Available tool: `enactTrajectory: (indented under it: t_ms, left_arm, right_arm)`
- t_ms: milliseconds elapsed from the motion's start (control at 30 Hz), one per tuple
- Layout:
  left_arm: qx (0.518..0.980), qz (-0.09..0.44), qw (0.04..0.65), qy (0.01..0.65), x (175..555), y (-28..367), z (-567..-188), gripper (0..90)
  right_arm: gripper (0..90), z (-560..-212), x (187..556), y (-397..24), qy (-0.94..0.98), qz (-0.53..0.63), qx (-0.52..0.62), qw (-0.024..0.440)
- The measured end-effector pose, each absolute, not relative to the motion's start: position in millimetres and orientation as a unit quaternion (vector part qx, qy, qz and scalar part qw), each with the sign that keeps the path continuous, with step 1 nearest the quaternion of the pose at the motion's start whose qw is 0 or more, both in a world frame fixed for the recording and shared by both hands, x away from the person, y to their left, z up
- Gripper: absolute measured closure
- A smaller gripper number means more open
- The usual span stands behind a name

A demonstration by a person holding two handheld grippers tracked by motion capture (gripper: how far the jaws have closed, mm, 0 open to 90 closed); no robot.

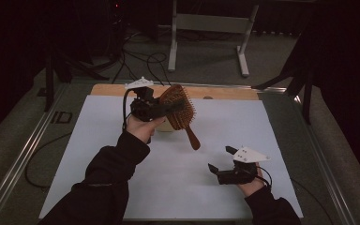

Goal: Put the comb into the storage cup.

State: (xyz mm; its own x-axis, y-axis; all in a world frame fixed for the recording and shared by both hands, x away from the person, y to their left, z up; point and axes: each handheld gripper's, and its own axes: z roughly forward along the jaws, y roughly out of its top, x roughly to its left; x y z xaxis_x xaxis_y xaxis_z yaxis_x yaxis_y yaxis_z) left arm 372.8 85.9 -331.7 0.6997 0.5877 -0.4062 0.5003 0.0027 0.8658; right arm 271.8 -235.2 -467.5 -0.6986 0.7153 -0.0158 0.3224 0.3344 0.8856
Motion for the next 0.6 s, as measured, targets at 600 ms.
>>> enactTrajectory:
  t_ms: [600]
  left_arm:
    - [0.691,0.088,0.589,0.410,394.6,122.0,-308.3,54.9]
  right_arm:
    - [7.9,-471.5,264.6,-248.5,0.785,0.475,0.334,0.217]
